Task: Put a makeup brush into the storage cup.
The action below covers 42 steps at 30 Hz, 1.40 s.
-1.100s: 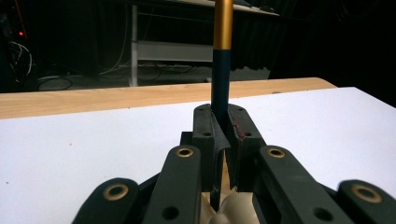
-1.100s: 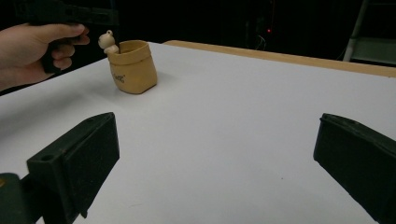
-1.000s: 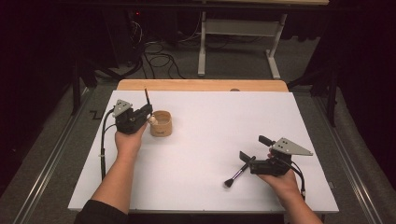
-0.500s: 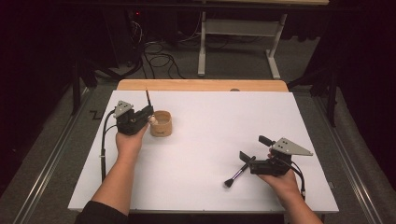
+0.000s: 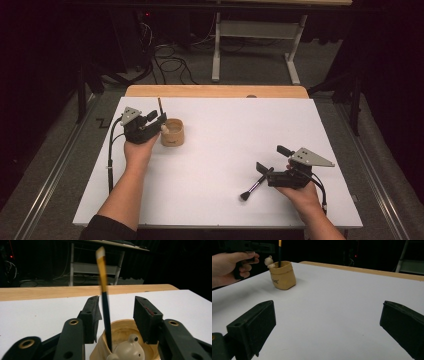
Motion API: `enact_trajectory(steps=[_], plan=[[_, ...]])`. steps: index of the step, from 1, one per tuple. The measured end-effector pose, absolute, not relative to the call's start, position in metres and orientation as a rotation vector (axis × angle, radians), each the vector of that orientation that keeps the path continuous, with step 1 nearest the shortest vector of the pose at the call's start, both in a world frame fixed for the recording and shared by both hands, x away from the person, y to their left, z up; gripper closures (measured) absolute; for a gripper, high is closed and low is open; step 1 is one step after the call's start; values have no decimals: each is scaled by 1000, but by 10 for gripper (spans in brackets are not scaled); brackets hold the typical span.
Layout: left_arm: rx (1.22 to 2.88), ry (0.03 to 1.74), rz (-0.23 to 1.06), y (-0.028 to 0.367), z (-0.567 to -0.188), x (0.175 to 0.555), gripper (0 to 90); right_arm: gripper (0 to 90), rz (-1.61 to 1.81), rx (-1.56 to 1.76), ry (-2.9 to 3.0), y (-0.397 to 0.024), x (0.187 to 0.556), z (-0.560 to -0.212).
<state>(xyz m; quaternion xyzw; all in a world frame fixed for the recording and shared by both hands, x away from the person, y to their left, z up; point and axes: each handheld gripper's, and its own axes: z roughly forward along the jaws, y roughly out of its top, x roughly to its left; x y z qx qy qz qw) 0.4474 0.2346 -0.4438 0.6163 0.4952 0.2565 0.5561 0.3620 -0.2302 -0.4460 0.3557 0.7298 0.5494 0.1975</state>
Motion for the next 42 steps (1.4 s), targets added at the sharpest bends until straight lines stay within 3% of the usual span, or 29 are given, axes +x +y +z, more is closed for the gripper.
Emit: enact_trajectory(steps=[13, 42], plan=[[1460, 1206, 617, 238, -440, 445, 305, 11, 1539, 994, 2046, -229, 362, -447], [1521, 1149, 620, 239, -419, 413, 133, 10, 1532, 999, 2025, -231, 362, -445]])
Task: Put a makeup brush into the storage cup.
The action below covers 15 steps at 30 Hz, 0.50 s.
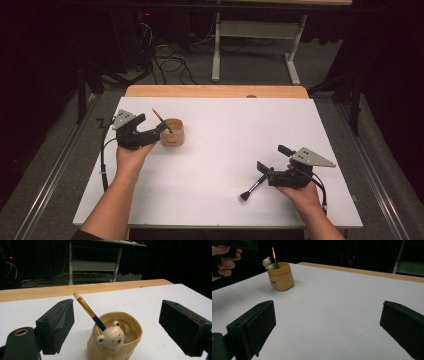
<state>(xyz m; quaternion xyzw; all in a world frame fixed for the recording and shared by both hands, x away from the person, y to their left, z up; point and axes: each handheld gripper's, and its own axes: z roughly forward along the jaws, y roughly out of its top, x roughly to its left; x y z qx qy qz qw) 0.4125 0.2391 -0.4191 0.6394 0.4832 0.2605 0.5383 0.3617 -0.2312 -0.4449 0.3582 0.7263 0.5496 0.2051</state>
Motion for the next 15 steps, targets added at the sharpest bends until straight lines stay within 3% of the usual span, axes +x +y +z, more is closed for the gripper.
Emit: enact_trajectory(steps=[15], plan=[[1538, 1139, 630, 243, -418, 388, 86, 10, 1533, 992, 2020, -232, 361, -444]])
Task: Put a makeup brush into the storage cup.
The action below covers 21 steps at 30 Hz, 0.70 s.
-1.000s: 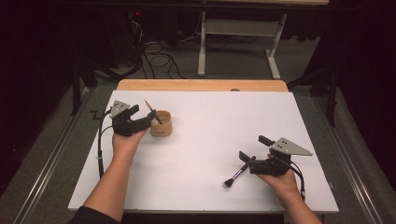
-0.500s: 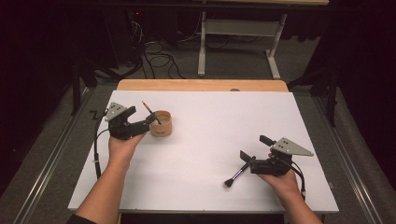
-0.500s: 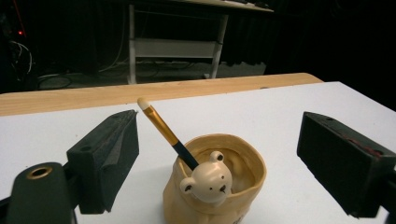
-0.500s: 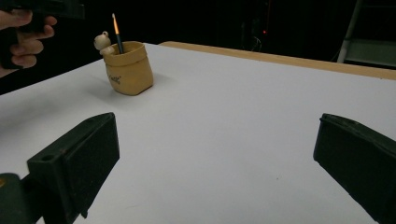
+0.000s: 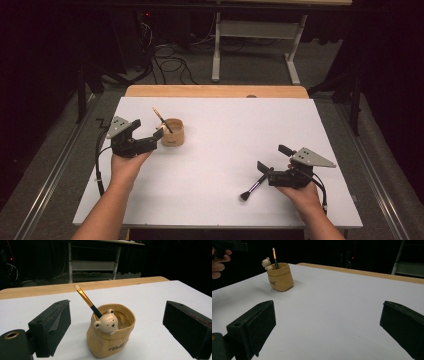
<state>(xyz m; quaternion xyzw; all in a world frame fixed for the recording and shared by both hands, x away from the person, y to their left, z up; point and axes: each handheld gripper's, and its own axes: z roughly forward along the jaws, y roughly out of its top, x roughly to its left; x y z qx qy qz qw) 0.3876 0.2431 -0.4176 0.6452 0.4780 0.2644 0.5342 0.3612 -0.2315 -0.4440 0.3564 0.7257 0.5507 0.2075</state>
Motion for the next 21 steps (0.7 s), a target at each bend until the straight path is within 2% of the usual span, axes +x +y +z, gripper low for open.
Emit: enact_trajectory(steps=[11, 21], plan=[[1559, 1116, 621, 235, -421, 371, 66, 10, 1536, 982, 2015, -233, 360, -443], [1551, 1123, 593, 236, -439, 360, 66, 10, 1526, 989, 2018, -233, 360, -443]])
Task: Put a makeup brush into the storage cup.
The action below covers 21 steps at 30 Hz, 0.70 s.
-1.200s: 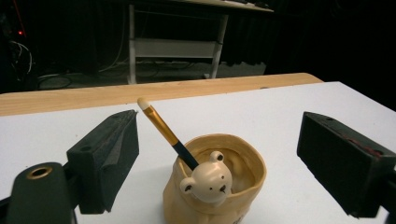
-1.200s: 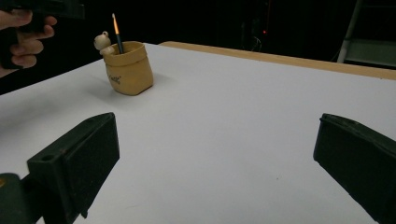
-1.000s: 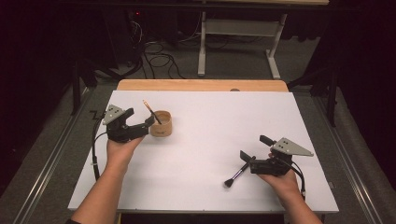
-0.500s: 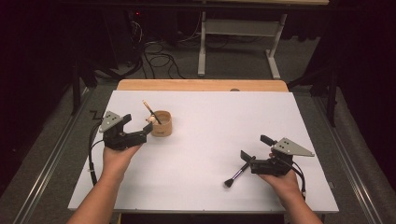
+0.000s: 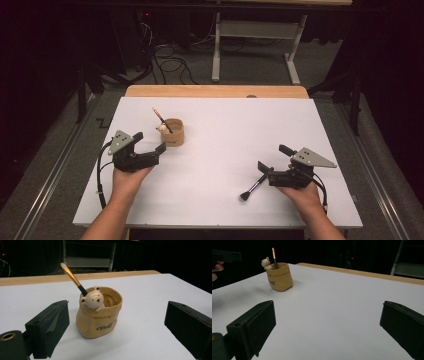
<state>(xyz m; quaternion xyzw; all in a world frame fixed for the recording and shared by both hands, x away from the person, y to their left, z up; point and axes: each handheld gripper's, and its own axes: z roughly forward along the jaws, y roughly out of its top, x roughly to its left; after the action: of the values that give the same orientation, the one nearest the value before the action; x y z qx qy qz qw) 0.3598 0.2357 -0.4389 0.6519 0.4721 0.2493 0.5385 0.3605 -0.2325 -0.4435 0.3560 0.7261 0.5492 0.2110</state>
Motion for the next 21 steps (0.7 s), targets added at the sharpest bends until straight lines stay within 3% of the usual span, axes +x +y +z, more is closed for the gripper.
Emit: enact_trajectory(steps=[21], plan=[[1562, 1127, 577, 238, -454, 354, 67, 10, 1490, 1020, 2008, -236, 363, -445]])
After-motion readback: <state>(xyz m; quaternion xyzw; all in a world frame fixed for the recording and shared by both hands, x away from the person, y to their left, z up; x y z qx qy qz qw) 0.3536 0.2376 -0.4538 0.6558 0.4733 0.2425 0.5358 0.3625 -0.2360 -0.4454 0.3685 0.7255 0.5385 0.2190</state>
